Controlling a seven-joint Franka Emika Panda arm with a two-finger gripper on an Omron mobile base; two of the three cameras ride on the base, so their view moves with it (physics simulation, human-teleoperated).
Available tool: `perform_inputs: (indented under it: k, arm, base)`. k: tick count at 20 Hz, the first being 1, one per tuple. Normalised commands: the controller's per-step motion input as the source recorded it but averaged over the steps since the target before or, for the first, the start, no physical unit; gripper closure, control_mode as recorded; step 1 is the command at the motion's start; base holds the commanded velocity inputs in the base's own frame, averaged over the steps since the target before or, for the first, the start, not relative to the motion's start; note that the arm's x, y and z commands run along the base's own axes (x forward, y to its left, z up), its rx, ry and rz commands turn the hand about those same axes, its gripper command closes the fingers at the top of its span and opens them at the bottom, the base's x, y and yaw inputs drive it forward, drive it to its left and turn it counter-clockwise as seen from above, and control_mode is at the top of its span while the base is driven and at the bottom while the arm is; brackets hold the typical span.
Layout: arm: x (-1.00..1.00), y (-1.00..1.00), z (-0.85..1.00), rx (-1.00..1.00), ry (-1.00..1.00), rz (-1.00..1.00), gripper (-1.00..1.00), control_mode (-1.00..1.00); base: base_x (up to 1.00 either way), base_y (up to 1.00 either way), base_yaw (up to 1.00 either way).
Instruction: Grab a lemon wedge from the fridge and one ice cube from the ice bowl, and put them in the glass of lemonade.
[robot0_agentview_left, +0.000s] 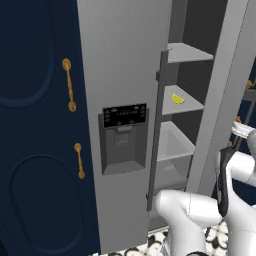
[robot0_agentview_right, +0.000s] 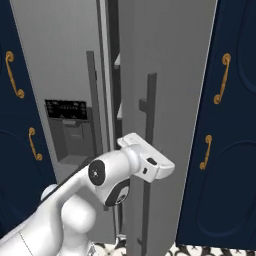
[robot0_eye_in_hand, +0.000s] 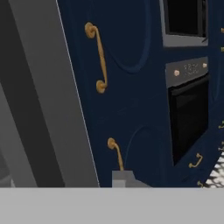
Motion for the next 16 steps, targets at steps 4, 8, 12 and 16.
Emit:
perform_inputs:
  k: [4,8,12,16]
  arm:
    - [-0.72,-0.95,0.02,0.04,0.19,-0.24,1.00,-1.00]
    - [-0.71,-0.59,0.31,0.01,0.13,-0.23,-1.00,-1.00]
    - [-0.98,-0.03,0.79,0.00,0.00,-0.05,-1.00,-1.00]
    - [-1.00,0.02,0.91,0.00,0.02,0.00,-1.00,-1.00]
  base:
    - [0.00,0.00,0.00]
    - [0.00,0.00,0.00]
    - [0.00,0.00,0.00]
    - [0.00,0.00,0.00]
